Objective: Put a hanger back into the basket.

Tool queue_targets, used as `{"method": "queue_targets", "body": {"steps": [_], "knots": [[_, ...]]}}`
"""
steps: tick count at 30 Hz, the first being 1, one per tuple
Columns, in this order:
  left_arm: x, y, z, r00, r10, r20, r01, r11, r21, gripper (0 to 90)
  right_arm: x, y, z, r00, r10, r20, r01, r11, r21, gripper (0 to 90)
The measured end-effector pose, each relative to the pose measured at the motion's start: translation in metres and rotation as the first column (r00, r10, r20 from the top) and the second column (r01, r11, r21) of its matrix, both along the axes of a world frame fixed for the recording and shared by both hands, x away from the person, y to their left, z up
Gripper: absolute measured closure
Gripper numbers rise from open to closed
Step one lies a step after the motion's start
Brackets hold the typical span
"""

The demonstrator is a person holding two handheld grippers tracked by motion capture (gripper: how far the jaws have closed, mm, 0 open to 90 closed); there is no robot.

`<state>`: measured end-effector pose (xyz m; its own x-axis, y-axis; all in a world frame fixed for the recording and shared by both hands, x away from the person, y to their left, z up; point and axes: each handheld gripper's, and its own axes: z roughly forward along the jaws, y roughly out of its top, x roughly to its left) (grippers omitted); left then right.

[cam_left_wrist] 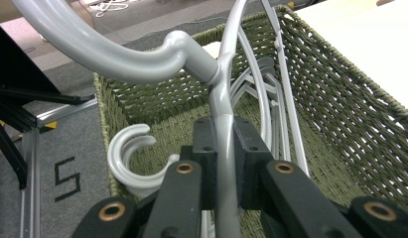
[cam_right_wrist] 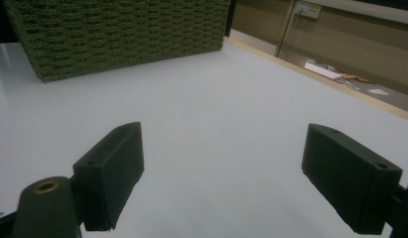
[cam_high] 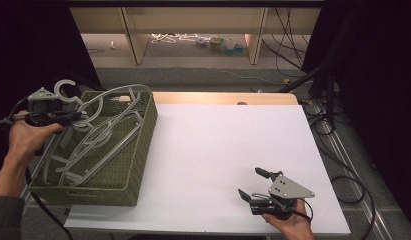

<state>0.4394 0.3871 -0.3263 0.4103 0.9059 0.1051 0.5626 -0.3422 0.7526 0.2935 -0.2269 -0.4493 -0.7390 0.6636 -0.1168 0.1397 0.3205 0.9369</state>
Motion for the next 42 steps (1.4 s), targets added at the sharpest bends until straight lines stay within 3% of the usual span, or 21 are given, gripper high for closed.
{"method": "queue_targets", "body": {"steps": [6, 7, 8, 13, 17, 18, 20, 23, 24, 25, 26, 31, 32, 33, 34, 36, 38, 39, 42], "knots": [[0.002, 0.002, -0.005, 0.9998, -0.018, 0.008, 0.018, 0.9998, 0.004, 81.9, 0.001, 0.0, 0.0, 1.0, -0.003, 0.008, 0.003, 1.0, 0.004, 17.5], [0.001, 0.002, -0.008, 0.9999, 0.0, 0.015, 0.001, 0.9997, -0.025, 81.9, 0.001, 0.0, 0.0, 1.0, -0.005, 0.007, 0.005, 1.0, 0.008, 17.5], [0.0, 0.005, -0.008, 0.9997, -0.022, 0.009, 0.022, 0.9997, 0.004, 81.9, 0.001, 0.0, -0.001, 0.9999, -0.006, 0.008, 0.006, 1.0, 0.007, 17.5], [-0.003, 0.01, -0.011, 0.9984, -0.056, 0.007, 0.056, 0.9984, 0.011, 81.9, 0.001, 0.0, -0.001, 1.0, -0.006, 0.007, 0.006, 1.0, 0.007, 17.5], [-0.003, 0.008, -0.012, 0.999, -0.039, 0.022, 0.04, 0.9988, -0.027, 81.9, 0.001, 0.0, -0.001, 1.0, -0.005, 0.006, 0.005, 1.0, 0.003, 17.5], [-0.002, 0.011, -0.01, 0.9975, -0.071, 0.002, 0.071, 0.9972, 0.025, 81.9, 0.001, 0.0, -0.001, 1.0, -0.003, 0.006, 0.003, 1.0, 0.003, 17.5], [-0.003, 0.01, -0.011, 0.9971, -0.077, 0.001, 0.077, 0.9964, 0.037, 81.9, 0.001, 0.0, -0.001, 1.0, -0.006, 0.007, 0.006, 1.0, 0.003, 17.5], [-0.003, 0.012, -0.016, 0.9982, -0.061, 0.005, 0.06, 0.998, 0.017, 81.9, 0.001, 0.0, -0.001, 1.0, -0.006, 0.006, 0.006, 1.0, 0.003, 17.5], [-0.002, 0.015, -0.017, 0.9979, -0.065, 0.003, 0.065, 0.997, 0.042, 81.9, 0.001, -0.001, -0.001, 1.0, -0.005, 0.007, 0.005, 1.0, 0.003, 17.5], [-0.002, 0.014, -0.02, 0.9986, -0.053, 0.006, 0.053, 0.9983, 0.025, 81.9, 0.001, 0.0, -0.001, 1.0, -0.005, 0.007, 0.005, 1.0, 0.004, 17.5], [-0.001, 0.016, -0.02, 0.9977, -0.068, -0.005, 0.068, 0.9969, 0.04, 81.9, 0.001, 0.0, -0.001, 1.0, -0.006, 0.007, 0.006, 1.0, 0.004, 17.5], [0.0, 0.017, -0.027, 0.9965, -0.08, -0.025, 0.081, 0.9958, 0.042, 81.8, 0.001, 0.0, -0.001, 1.0, -0.007, 0.005, 0.007, 1.0, 0.003, 17.5], [0.002, 0.011, -0.034, 0.9982, -0.059, -0.002, 0.059, 0.9982, -0.004, 81.8, 0.001, 0.0, -0.001, 1.0, -0.007, 0.001, 0.007, 1.0, 0.004, 17.5], [0.003, 0.013, -0.033, 0.9958, -0.086, -0.031, 0.088, 0.995, 0.047, 81.8, 0.001, 0.0, -0.001, 1.0, -0.006, 0.005, 0.006, 1.0, 0.003, 17.5], [0.004, 0.009, -0.037, 0.9974, -0.069, -0.022, 0.07, 0.9973, 0.024, 81.7, 0.001, 0.0, -0.001, 1.0, -0.005, -0.001, 0.005, 1.0, 0.005, 17.5], [0.006, 0.009, -0.039, 0.9954, -0.087, -0.039, 0.089, 0.9941, 0.061, 81.7, 0.001, 0.0, -0.001, 1.0, -0.006, 0.0, 0.006, 1.0, 0.004, 17.5], [0.009, 0.008, -0.044, 0.9921, -0.111, -0.059, 0.113, 0.9928, 0.04, 81.7, 0.001, 0.0, -0.001, 1.0, -0.007, -0.001, 0.007, 1.0, 0.004, 17.5], [0.008, 0.008, -0.045, 0.9945, -0.083, -0.064, 0.086, 0.9949, 0.053, 81.7, 0.001, -0.001, -0.001, 1.0, -0.003, -0.004, 0.003, 1.0, 0.001, 17.5], [0.008, 0.009, -0.05, 0.9959, -0.071, -0.057, 0.073, 0.9967, 0.036, 81.7, 0.001, -0.001, -0.001, 1.0, -0.002, -0.008, 0.002, 1.0, -0.002, 17.5]]}}
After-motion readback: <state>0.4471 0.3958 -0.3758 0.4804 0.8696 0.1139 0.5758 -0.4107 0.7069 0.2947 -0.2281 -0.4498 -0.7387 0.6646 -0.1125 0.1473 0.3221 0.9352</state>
